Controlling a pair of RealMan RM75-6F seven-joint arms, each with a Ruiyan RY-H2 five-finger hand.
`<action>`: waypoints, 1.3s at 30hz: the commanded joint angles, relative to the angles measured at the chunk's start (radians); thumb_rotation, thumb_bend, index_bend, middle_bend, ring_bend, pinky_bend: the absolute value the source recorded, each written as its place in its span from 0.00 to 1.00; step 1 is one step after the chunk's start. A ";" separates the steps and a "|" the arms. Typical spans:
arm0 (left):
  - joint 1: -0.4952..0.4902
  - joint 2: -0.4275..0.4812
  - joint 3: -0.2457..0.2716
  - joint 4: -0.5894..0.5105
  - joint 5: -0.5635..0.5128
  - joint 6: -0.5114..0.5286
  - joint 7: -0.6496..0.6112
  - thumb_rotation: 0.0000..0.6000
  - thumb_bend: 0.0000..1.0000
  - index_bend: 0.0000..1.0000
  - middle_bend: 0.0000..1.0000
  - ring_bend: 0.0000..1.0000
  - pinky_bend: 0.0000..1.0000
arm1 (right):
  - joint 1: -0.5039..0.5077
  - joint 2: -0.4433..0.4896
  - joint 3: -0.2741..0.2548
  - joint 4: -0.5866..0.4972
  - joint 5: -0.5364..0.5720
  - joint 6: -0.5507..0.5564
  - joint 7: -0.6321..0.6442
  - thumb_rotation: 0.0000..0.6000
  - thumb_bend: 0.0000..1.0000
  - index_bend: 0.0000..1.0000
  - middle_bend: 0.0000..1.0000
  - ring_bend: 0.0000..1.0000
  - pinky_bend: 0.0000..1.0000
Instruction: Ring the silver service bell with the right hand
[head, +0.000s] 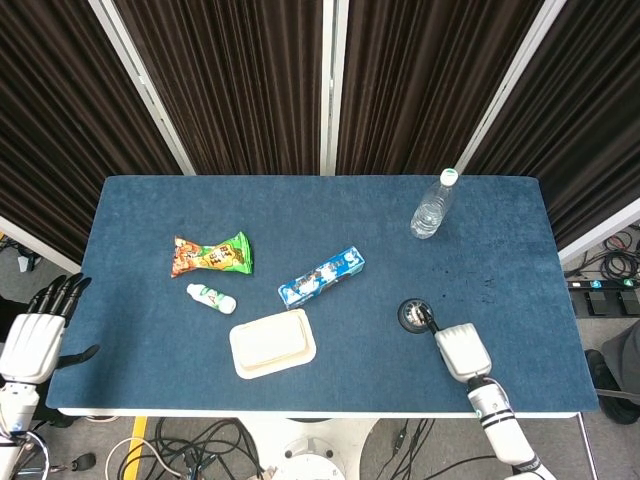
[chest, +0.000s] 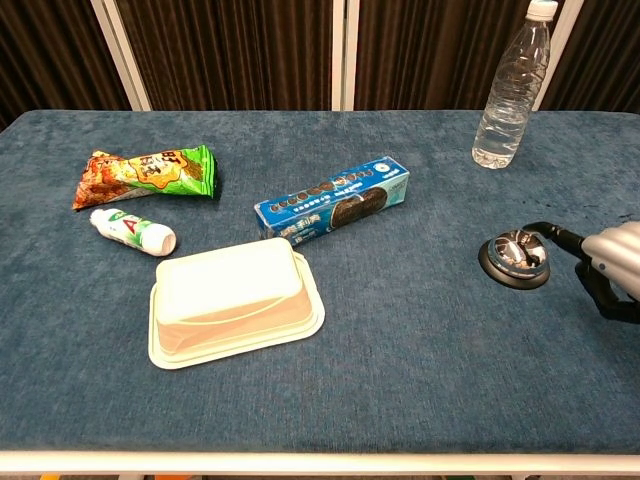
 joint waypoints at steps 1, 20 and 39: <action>-0.001 0.000 -0.001 -0.001 0.001 0.001 0.001 1.00 0.02 0.07 0.04 0.00 0.15 | 0.000 0.014 0.005 -0.020 -0.016 0.026 0.011 1.00 1.00 0.03 0.89 0.79 0.74; -0.002 0.004 -0.003 -0.005 0.001 0.000 0.001 1.00 0.02 0.07 0.04 0.00 0.15 | 0.005 0.009 -0.013 -0.018 0.004 0.026 -0.011 1.00 1.00 0.03 0.89 0.79 0.74; 0.002 0.006 -0.003 -0.013 0.005 0.009 0.008 1.00 0.02 0.07 0.04 0.00 0.15 | 0.000 0.034 -0.016 -0.043 0.016 0.046 -0.006 1.00 1.00 0.03 0.89 0.79 0.74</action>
